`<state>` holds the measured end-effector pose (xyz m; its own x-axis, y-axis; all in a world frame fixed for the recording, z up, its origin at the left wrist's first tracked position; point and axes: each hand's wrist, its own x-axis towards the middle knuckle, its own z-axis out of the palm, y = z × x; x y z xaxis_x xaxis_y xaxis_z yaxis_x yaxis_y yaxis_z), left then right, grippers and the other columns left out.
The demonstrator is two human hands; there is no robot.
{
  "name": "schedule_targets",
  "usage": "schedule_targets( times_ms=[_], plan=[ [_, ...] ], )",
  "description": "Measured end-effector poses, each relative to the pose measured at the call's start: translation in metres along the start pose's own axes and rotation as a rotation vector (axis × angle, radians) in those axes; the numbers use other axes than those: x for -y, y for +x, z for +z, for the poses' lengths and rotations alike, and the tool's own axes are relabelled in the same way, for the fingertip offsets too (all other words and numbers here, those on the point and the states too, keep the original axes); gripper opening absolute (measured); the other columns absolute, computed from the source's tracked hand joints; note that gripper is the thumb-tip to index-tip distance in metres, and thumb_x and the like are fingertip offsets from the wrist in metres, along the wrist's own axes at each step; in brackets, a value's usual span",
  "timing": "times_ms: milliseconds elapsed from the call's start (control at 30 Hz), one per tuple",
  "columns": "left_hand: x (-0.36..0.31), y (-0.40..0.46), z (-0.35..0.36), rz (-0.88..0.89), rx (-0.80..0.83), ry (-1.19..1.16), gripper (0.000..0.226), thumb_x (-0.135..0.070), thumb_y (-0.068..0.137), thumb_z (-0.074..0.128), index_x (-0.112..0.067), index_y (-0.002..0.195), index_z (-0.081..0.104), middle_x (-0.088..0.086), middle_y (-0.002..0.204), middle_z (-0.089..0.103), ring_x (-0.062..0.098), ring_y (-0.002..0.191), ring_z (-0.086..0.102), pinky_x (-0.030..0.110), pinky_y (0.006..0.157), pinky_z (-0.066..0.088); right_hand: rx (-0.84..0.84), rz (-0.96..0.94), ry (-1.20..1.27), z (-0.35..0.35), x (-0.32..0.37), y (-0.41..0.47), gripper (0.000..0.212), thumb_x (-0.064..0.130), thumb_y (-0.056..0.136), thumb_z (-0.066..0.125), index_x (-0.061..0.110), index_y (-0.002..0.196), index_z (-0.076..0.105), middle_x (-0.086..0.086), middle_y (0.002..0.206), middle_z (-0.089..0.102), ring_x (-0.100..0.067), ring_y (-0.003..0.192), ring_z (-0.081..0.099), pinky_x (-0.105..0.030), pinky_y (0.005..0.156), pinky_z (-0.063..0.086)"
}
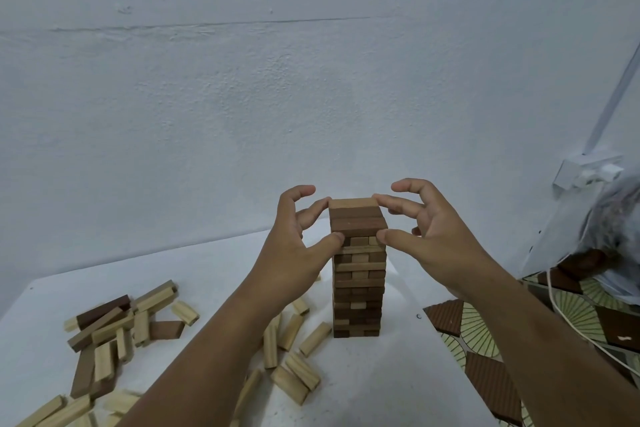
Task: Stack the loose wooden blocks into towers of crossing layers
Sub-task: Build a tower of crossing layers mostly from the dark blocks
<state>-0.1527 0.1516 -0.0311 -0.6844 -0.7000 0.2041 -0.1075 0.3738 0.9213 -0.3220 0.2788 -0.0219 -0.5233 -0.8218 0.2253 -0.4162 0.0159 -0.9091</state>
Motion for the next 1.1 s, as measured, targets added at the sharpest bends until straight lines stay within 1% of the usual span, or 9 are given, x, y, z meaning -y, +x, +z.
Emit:
schedule_targets(
  times_ms=[100,200,300,367,467,600,767,933,1100],
  plan=[
    [0.002,0.001,0.000,-0.004,0.004,-0.012,0.060,-0.024,0.090,0.067,-0.047,0.131,0.029,-0.029,0.135,0.055,0.003,0.129,0.044,0.010,0.083,0.035,0.004,-0.001,-0.005,0.000,0.000,0.001,0.058,0.015,0.081,0.078,0.042,0.119,0.044,0.028,0.121,0.064,0.003,0.120,0.051,-0.041,0.108,0.036],
    [0.005,0.001,0.000,-0.003,0.003,0.003,0.066,-0.026,0.088,0.070,-0.050,0.132,0.027,-0.029,0.141,0.049,0.008,0.131,0.042,0.025,0.100,0.037,0.015,-0.005,-0.008,0.000,-0.001,0.001,0.059,0.016,0.080,0.079,0.044,0.120,0.045,0.027,0.123,0.063,0.003,0.121,0.050,-0.042,0.109,0.035],
    [0.004,-0.004,-0.004,0.024,0.020,0.037,0.082,-0.027,0.084,0.077,-0.051,0.140,0.021,-0.029,0.153,0.028,-0.004,0.140,0.030,0.034,0.114,0.032,0.016,-0.020,0.001,-0.001,0.001,0.000,0.062,0.017,0.078,0.080,0.045,0.121,0.045,0.024,0.132,0.058,0.003,0.125,0.047,-0.043,0.111,0.034],
    [0.002,-0.009,-0.010,0.033,0.008,0.058,0.087,-0.026,0.082,0.078,-0.052,0.142,0.019,-0.029,0.154,0.023,-0.007,0.141,0.026,0.033,0.114,0.032,-0.010,-0.055,-0.004,-0.002,0.006,-0.003,0.062,0.020,0.078,0.080,0.044,0.123,0.045,0.023,0.137,0.053,0.004,0.128,0.044,-0.042,0.112,0.033],
    [-0.004,-0.023,-0.023,0.075,-0.097,0.103,0.077,-0.024,0.085,0.075,-0.054,0.137,0.026,-0.033,0.146,0.032,-0.009,0.137,0.031,0.028,0.110,0.035,-0.113,-0.179,-0.084,0.006,0.020,-0.011,0.056,0.025,0.081,0.077,0.045,0.123,0.046,0.025,0.136,0.049,0.001,0.132,0.040,-0.036,0.110,0.033],
    [-0.022,-0.056,-0.041,0.149,-0.237,0.129,0.053,-0.017,0.088,0.069,-0.045,0.125,0.044,-0.035,0.131,0.050,-0.013,0.128,0.042,0.028,0.106,0.040,-0.132,-0.345,-0.220,0.040,0.050,-0.035,0.051,0.025,0.081,0.073,0.046,0.120,0.048,0.027,0.131,0.046,-0.001,0.126,0.038,-0.006,0.094,0.031],
    [-0.031,-0.108,-0.072,0.143,-0.302,0.108,0.033,-0.010,0.089,0.066,-0.033,0.111,0.056,-0.024,0.116,0.067,-0.002,0.117,0.058,0.032,0.097,0.045,0.027,-0.380,-0.224,0.095,0.069,-0.057,0.051,0.033,0.081,0.071,0.054,0.117,0.042,0.032,0.125,0.043,0.002,0.124,0.035,-0.021,0.097,0.035],
    [0.004,-0.151,-0.111,-0.004,-0.368,0.130,0.025,-0.009,0.088,0.067,-0.030,0.099,0.063,-0.019,0.102,0.072,0.001,0.103,0.064,0.028,0.089,0.049,0.194,-0.304,-0.206,0.148,0.062,-0.075,0.046,0.033,0.085,0.068,0.053,0.118,0.042,0.027,0.126,0.041,0.003,0.120,0.034,-0.010,0.089,0.030],
    [0.060,-0.173,-0.153,-0.140,-0.385,0.306,0.021,-0.011,0.085,0.068,-0.032,0.089,0.066,-0.029,0.092,0.068,-0.006,0.091,0.061,0.014,0.075,0.044,0.329,-0.207,-0.277,0.191,0.040,-0.074,0.042,0.034,0.087,0.064,0.052,0.118,0.042,0.023,0.123,0.041,-0.005,0.122,0.034,-0.028,0.094,0.032]
  ],
)
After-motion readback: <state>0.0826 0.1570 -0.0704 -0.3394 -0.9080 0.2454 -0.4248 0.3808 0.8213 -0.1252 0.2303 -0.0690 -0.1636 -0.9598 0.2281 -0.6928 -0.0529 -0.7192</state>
